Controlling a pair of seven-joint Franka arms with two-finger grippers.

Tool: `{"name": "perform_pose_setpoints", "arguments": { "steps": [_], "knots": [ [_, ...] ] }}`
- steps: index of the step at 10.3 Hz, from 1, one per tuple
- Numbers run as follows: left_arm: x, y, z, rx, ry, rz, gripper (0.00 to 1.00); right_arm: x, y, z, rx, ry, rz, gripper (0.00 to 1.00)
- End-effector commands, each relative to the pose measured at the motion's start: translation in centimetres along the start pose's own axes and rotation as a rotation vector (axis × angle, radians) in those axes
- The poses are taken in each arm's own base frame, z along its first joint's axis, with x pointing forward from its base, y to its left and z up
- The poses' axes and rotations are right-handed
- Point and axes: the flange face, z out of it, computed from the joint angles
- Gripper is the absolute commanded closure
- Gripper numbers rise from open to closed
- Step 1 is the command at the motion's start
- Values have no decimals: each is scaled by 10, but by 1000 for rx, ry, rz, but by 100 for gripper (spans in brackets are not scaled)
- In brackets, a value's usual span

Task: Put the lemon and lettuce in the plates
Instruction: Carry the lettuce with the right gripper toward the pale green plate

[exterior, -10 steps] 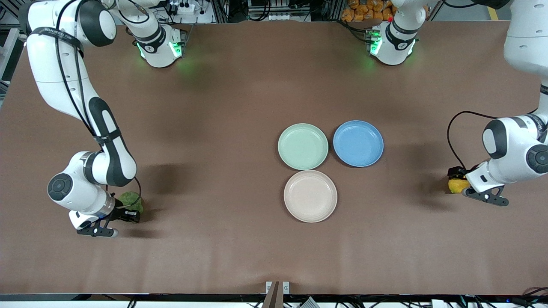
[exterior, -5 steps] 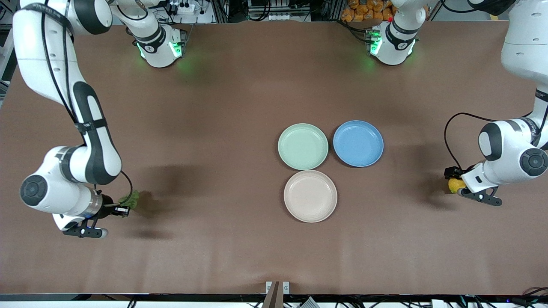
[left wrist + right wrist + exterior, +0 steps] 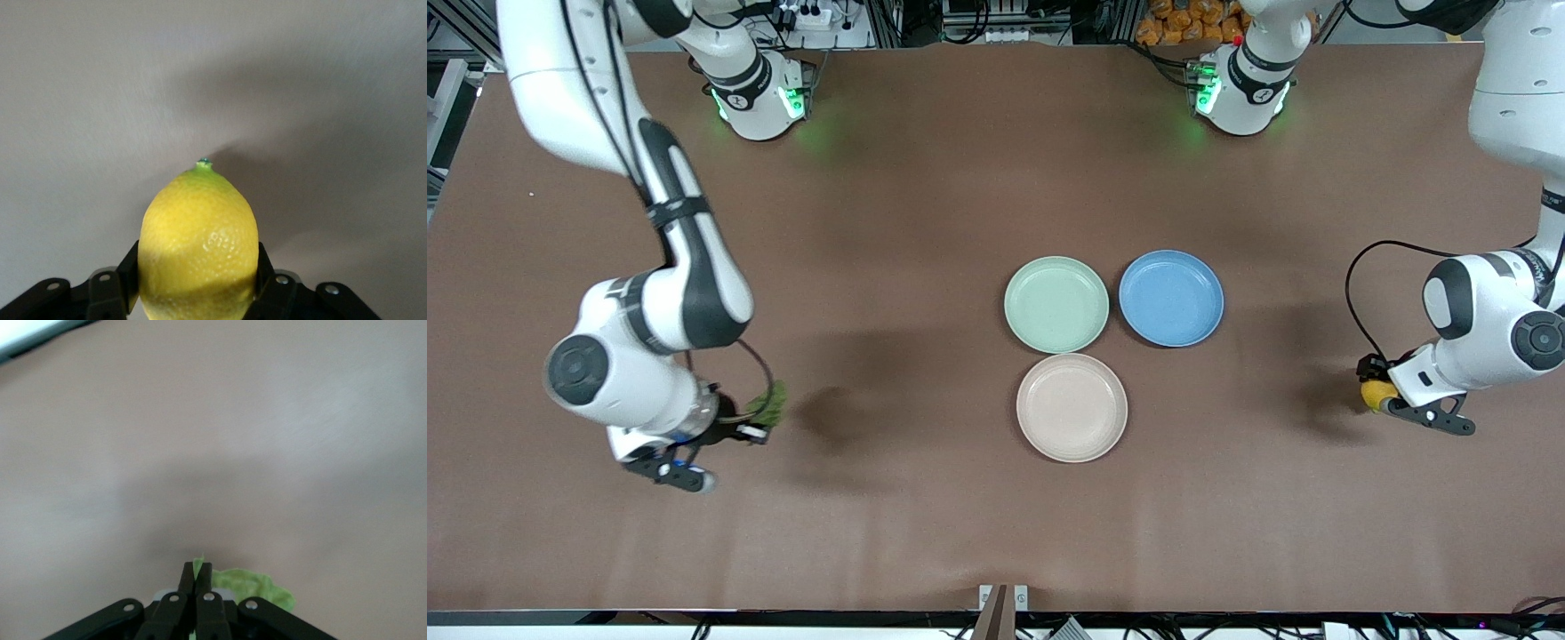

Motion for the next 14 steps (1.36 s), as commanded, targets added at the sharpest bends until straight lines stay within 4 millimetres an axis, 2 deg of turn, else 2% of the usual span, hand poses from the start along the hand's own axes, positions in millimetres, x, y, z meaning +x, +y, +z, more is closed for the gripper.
{"name": "perform_pose_setpoints", "arguments": {
  "steps": [1, 3, 4, 5, 7, 8, 9, 10, 11, 12, 13, 14],
  "knots": [
    [25, 17, -41, 16, 65, -44, 100, -57, -83, -28, 57, 9, 149, 100],
    [47, 42, -57, -50, 120, -160, 100, -138, -166, -24, 96, 36, 199, 100],
    [60, 61, -64, -75, 138, -209, 100, -171, -197, -23, 154, 65, 248, 100],
    [68, 77, -67, -84, 141, -254, 100, -216, -225, -14, 159, 61, 275, 100],
    [80, 104, -74, -103, 148, -313, 100, -294, -262, 4, 129, 78, 296, 100],
    [86, 119, -78, -116, 152, -338, 100, -325, -273, 22, 114, 69, 325, 100],
    [91, 132, -79, -132, 150, -368, 100, -373, -288, 46, 98, 70, 284, 100],
    [97, 149, -81, -149, 151, -401, 100, -412, -295, 70, 70, 93, 244, 100],
    [103, 168, -84, -162, 148, -433, 100, -440, -297, 93, 43, 136, 232, 100],
    [110, 184, -88, -168, 153, -465, 100, -452, -295, 115, 27, 177, 216, 100],
    [113, 200, -90, -173, 149, -490, 100, -457, -296, 129, 49, 182, 211, 93],
    [117, 216, -90, -177, 143, -511, 100, -456, -297, 137, 70, 180, 208, 68]
  ]
}}
